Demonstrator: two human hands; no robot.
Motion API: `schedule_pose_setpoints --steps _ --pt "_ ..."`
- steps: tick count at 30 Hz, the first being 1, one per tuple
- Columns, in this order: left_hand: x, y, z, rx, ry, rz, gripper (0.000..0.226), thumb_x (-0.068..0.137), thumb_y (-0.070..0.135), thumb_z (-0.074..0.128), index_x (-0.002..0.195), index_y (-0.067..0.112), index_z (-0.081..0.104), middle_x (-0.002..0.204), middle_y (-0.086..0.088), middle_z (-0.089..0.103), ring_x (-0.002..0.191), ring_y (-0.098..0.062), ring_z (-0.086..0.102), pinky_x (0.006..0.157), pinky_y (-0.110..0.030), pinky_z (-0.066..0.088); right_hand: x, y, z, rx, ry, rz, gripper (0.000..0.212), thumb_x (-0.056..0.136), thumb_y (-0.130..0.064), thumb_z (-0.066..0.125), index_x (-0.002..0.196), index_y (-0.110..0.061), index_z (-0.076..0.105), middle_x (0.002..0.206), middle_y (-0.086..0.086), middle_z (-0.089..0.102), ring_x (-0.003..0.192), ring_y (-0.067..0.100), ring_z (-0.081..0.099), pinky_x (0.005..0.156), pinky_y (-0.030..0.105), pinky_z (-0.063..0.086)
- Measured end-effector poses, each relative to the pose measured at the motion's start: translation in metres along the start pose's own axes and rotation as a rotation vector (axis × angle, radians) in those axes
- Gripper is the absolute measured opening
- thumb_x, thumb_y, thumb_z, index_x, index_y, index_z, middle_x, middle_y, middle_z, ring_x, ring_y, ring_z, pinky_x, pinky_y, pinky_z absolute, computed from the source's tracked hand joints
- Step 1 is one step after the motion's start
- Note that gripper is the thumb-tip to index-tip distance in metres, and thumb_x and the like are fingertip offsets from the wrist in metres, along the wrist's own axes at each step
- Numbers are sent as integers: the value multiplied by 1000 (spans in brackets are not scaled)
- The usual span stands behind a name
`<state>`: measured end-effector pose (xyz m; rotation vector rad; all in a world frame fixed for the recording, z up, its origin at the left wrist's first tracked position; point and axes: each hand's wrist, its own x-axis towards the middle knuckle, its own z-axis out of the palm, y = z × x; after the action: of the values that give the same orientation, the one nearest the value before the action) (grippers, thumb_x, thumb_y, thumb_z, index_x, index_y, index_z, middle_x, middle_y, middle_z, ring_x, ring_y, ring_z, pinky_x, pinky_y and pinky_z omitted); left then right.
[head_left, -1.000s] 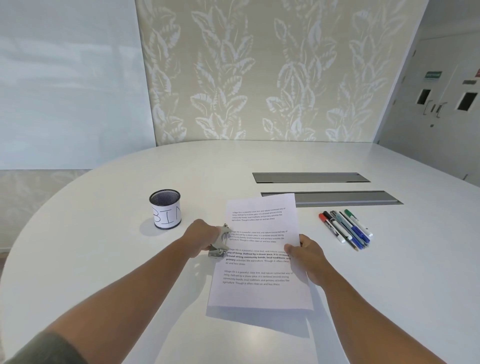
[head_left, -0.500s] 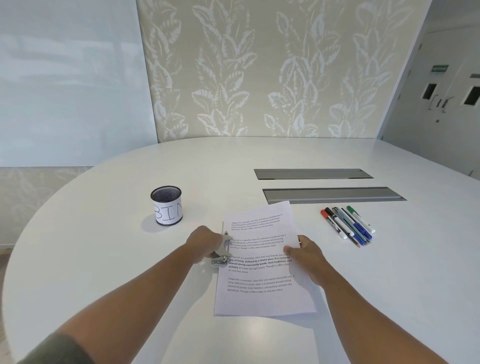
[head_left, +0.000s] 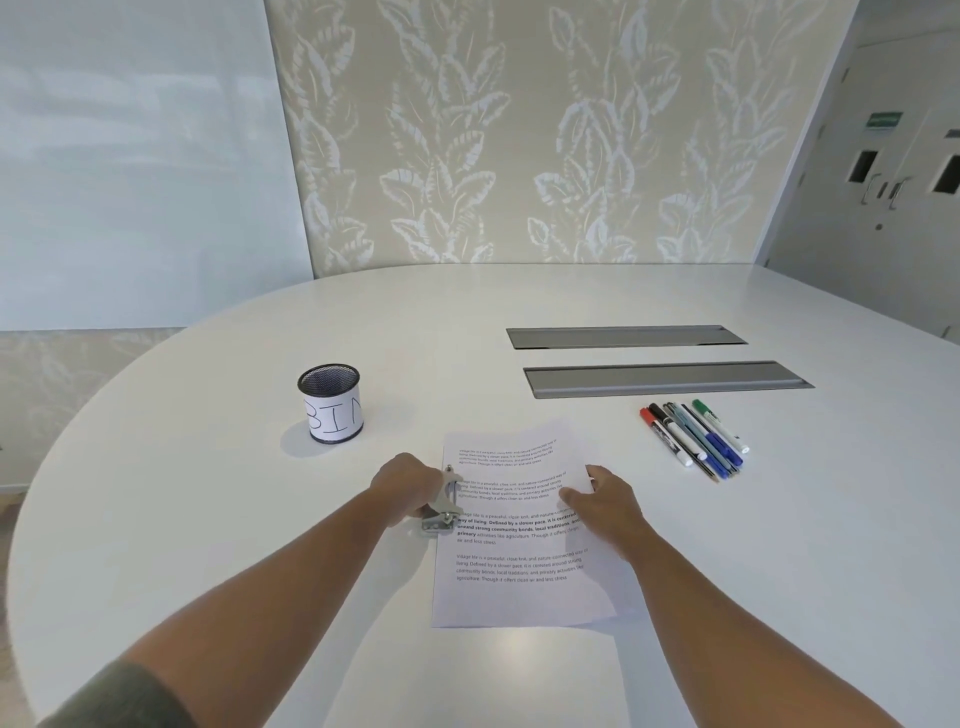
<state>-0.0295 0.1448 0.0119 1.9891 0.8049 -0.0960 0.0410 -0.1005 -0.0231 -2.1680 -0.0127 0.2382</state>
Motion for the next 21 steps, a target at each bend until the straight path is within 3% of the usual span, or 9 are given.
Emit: schedule_pose_setpoints --steps 2,4,9,13,17,21 --pt "-1 0 -1 -15 1 -1 15 84 6 52 69 5 53 69 -14 65 68 -28 65 61 -26 41 1 2 -1 -76 47 26 47 87 -35 64 130 -17 57 124 2 64 107 20 63 88 30 48" --pt "-2 -1 -4 -36 11 -6 22 90 17 54 71 7 54 68 -11 67 65 -27 67 60 -24 45 2 2 -3 -121 94 50 45 89 -37 60 130 -17 58 128 2 61 112 22 60 88 30 46" --pt "3 -3 -10 -137 -36 -28 18 91 17 54 82 4 61 80 -13 71 79 -29 73 71 -31 60 1 1 -6 -183 158 80 19 88 -26 51 91 -21 70 99 -2 69 88 22 62 76 30 52" --pt "5 -3 -7 -194 -119 -76 20 94 17 55 92 0 63 96 -21 75 87 -33 75 87 -39 59 -1 -2 -3 -272 188 79 19 86 -20 49 83 -19 68 86 -2 65 80 23 60 64 27 45" --pt "5 -1 -6 -163 -96 -73 19 95 23 57 94 4 62 88 -14 71 75 -28 71 69 -29 60 -3 -2 0 -310 205 71 20 87 -23 49 81 -18 68 81 -2 64 77 23 59 61 26 41" --pt "10 -9 -11 -54 -63 -38 16 88 22 58 80 8 56 79 -9 56 71 -25 50 67 -27 48 -3 1 0 -327 229 71 21 89 -25 49 81 -17 67 77 -2 61 77 24 59 61 26 41"
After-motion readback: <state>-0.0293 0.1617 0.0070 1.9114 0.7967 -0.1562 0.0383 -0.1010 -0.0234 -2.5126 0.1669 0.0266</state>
